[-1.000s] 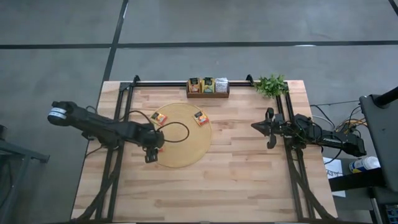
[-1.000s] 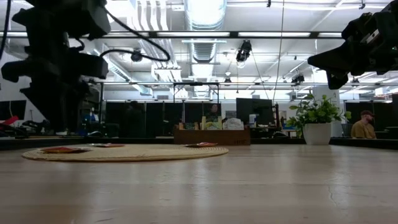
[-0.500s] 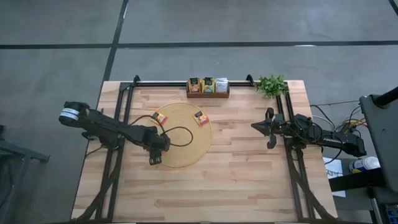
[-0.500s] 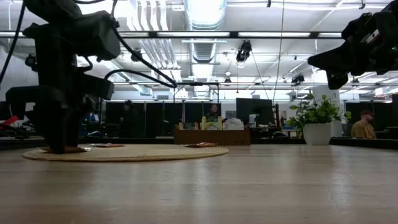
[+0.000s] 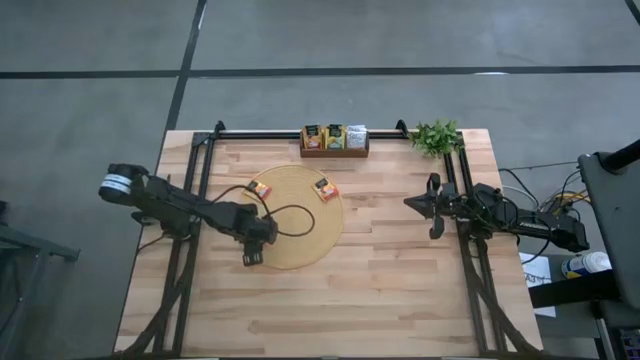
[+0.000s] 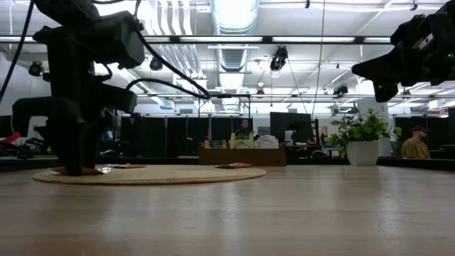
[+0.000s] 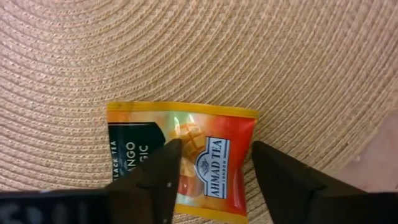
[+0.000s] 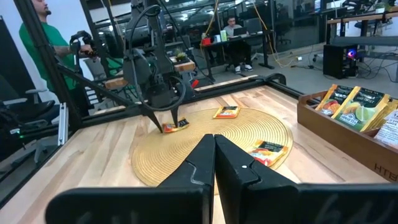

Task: Pick & Place Tea
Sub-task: Put the bottom orange tea bag into the left section of the wooden organizer

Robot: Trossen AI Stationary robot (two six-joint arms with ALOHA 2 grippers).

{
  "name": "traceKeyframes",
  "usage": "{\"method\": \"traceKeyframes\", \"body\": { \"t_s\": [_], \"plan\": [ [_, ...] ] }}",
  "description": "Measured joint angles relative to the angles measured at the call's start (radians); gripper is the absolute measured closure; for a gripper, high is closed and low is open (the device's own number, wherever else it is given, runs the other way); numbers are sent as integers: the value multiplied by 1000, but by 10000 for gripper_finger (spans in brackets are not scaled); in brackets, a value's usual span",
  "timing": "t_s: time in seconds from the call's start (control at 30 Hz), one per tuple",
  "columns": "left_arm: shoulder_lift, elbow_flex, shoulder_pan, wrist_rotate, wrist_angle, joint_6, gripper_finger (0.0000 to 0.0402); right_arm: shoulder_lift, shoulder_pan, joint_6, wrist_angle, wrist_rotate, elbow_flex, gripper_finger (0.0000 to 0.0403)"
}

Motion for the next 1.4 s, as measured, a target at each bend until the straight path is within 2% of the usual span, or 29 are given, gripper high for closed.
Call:
{"method": "traceKeyframes", "body": {
  "t_s": [0.3, 0.37, 0.47, 0.63, 0.9, 1.03, 1.23, 1.4],
  "plan": [
    [1, 16, 0, -2, -21, -13, 364, 0, 0, 0, 0, 0, 0, 394],
    [2, 30, 0, 0, -38, -15, 386, 0, 0, 0, 0, 0, 0, 394],
    [4, 69, 0, -6, -66, -12, 387, 0, 0, 0, 0, 0, 0, 394],
    [3, 164, 0, -83, -101, 30, 387, 0, 0, 0, 0, 0, 0, 394],
    [2, 287, 37, -319, -102, 137, 387, 0, 0, 0, 0, 0, 0, 394],
    [2, 317, 101, -380, -76, 204, 387, 0, 0, 0, 0, 0, 0, 394],
    [15, 352, 243, -396, 46, 369, 387, 0, 0, 0, 0, 0, 0, 394],
    [109, 450, 357, -395, 67, 505, 388, 0, 0, 0, 0, 0, 0, 394]
  ]
}}
